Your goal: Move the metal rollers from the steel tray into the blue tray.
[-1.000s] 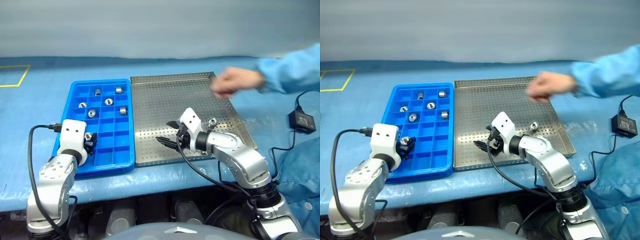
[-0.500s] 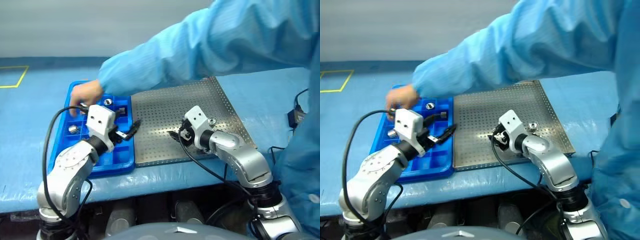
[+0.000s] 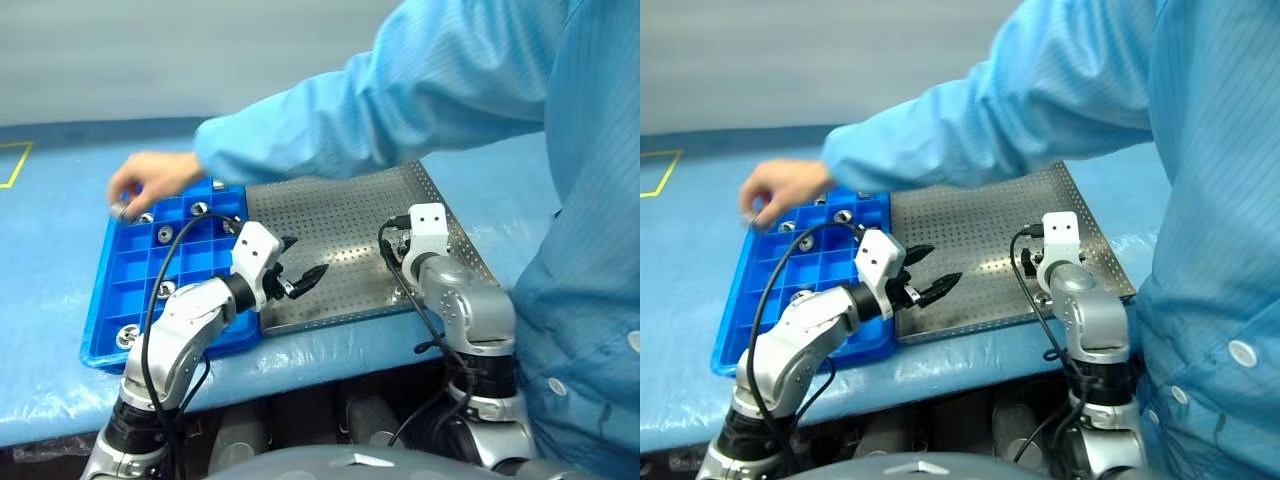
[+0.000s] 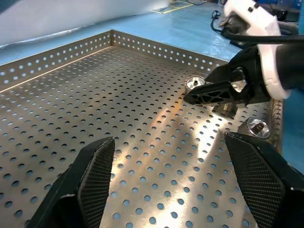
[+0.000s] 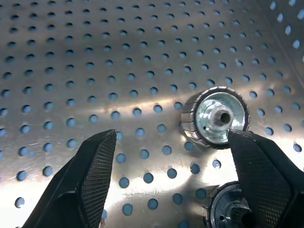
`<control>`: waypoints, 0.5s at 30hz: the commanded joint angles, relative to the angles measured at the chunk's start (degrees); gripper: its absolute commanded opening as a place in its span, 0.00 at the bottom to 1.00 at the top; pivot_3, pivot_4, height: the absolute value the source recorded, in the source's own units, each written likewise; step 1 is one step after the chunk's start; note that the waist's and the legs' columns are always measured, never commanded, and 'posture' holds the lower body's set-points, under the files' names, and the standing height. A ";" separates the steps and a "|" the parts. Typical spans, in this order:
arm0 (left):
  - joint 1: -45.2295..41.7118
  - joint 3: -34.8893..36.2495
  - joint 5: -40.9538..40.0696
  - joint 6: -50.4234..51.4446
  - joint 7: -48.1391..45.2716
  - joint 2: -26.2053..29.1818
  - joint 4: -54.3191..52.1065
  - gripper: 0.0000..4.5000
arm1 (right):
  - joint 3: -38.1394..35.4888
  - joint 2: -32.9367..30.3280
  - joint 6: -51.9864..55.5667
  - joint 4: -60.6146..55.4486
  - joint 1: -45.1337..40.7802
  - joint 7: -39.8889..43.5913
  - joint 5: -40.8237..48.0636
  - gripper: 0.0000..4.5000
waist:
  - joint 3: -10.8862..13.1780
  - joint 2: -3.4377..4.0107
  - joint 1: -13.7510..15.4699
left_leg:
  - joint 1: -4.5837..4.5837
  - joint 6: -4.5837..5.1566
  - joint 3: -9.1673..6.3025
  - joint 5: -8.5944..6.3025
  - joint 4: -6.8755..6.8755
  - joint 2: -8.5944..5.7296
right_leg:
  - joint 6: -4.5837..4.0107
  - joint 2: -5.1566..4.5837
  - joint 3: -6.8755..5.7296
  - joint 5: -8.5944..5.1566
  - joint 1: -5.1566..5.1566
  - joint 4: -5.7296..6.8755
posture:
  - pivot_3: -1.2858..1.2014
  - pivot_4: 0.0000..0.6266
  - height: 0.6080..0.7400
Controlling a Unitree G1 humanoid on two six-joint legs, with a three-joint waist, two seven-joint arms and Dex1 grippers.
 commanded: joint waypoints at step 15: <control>2.36 0.72 -0.12 -1.17 3.01 0.55 -3.38 0.90 | -5.60 3.97 -8.49 12.53 -4.81 -6.87 -1.60 0.51 | -0.02 0.02 0.09 | 0.08 0.00 -0.06 0.00 -0.05 0.04 | 0.00 0.00 -0.03 -0.01 0.08 -0.01 | 0.49 0.24 1.00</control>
